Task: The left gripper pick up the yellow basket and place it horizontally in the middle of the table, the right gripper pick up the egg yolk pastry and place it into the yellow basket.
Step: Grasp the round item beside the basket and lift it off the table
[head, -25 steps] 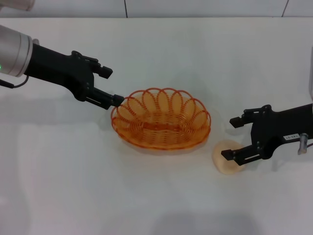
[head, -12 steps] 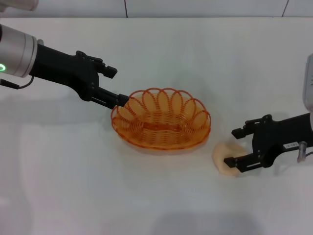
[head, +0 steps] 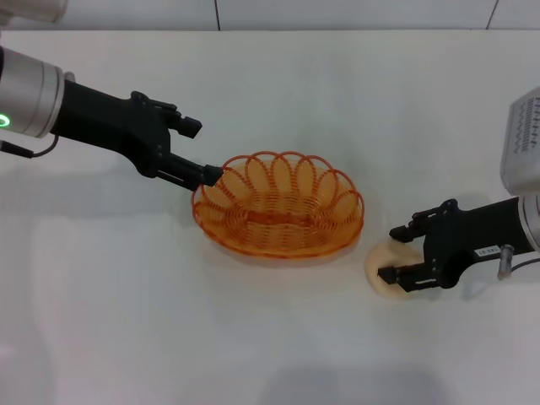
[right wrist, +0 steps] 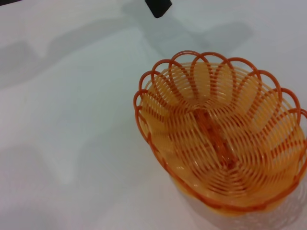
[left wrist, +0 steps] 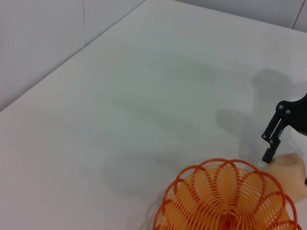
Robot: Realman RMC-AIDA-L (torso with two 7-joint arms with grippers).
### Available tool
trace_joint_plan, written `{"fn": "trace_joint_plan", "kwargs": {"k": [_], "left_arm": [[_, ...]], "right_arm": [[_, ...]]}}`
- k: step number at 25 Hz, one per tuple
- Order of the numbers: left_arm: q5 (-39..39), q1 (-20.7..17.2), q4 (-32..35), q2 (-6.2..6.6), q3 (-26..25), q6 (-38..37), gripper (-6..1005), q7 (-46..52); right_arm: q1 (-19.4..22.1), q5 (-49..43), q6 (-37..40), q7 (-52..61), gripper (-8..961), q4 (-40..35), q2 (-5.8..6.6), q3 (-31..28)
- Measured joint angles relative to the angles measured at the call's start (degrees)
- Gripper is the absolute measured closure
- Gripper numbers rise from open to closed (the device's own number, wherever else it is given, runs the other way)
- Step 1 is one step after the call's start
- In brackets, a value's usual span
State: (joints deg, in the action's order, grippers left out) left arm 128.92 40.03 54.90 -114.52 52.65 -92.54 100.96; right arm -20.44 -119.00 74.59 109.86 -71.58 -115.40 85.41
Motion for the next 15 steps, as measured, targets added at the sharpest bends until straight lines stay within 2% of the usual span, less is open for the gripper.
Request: {"fn": "trace_joint_plan", "kwargs": {"k": [15], "left_arm": [[0.0,-0.6,-0.1,0.0,-1.6,0.4,120,-0.2]], "right_arm": [[-0.1,0.6,1.9,0.7,566,-1.8,0.05,-0.4]]}}
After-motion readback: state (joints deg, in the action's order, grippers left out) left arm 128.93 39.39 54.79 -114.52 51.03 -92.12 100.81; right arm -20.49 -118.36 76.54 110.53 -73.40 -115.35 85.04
